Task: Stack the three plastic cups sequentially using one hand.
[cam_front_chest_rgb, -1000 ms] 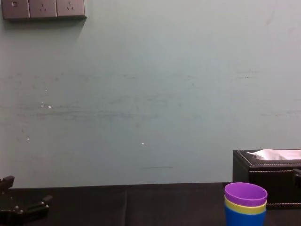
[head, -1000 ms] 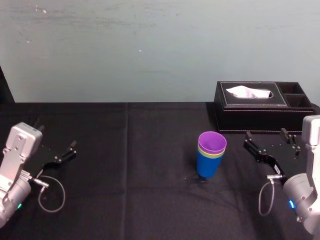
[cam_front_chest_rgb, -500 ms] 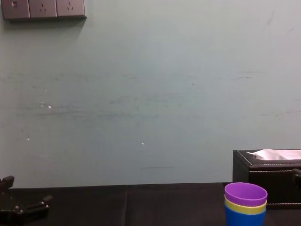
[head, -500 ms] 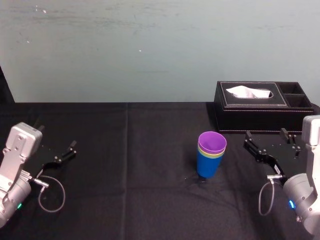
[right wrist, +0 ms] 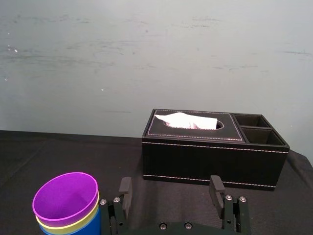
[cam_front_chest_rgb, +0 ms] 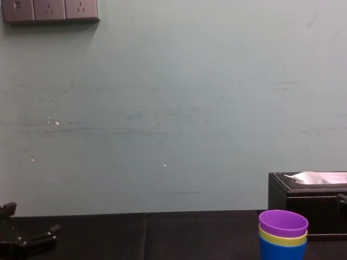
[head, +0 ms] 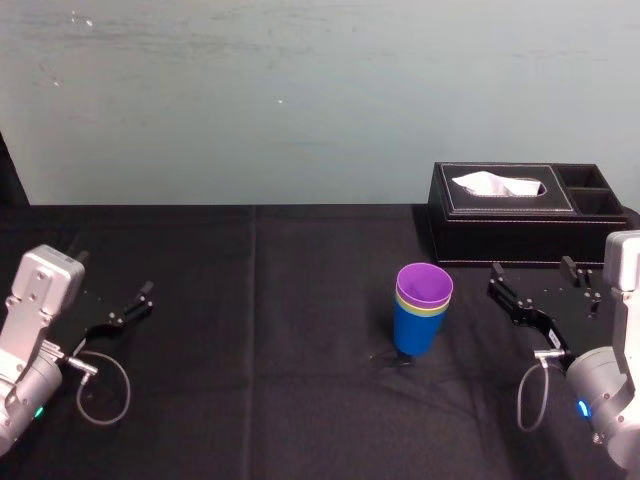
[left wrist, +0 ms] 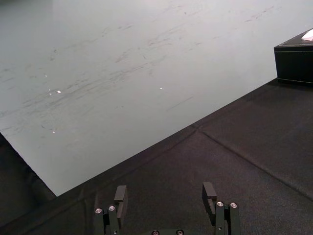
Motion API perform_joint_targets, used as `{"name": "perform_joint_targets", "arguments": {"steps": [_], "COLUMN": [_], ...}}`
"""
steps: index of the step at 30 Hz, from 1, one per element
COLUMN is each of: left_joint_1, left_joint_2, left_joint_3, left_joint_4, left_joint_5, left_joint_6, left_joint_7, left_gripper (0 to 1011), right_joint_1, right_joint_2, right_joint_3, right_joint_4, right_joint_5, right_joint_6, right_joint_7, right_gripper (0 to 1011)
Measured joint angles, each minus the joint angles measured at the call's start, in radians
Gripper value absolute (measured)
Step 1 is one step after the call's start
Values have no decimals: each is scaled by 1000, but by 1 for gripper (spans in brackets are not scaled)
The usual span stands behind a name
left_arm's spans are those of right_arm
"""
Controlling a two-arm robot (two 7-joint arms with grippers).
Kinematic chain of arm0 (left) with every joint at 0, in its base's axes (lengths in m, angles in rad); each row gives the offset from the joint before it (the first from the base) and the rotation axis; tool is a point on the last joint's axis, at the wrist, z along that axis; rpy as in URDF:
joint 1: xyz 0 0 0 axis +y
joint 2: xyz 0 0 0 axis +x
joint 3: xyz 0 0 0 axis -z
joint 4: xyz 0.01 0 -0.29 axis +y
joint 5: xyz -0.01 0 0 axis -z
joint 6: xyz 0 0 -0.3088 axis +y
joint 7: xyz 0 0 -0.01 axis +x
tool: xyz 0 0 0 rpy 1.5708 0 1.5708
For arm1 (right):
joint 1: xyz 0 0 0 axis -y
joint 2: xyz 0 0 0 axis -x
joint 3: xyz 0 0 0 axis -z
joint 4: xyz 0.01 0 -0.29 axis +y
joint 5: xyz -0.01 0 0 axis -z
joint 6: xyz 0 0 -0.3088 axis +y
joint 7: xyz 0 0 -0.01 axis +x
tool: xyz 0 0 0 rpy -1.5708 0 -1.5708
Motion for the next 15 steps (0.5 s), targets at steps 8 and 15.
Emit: {"name": "perform_joint_targets", "arguments": {"steps": [8,15], "left_joint_1": [0,0], "left_joint_2": [0,0], "left_joint_3": [0,0], "left_joint_4": [0,0], "left_joint_5": [0,0], "left_joint_6": [0,0], "left_joint_7": [0,0], "left_gripper": [1000,1000], "right_joint_1": [0,0], "right_joint_2": [0,0], "right_joint_3": [0,0], "right_joint_4": [0,0], "right_joint_5": [0,0], "right_joint_6": [0,0], "right_joint_7": [0,0], "right_gripper": [1004,1004]}}
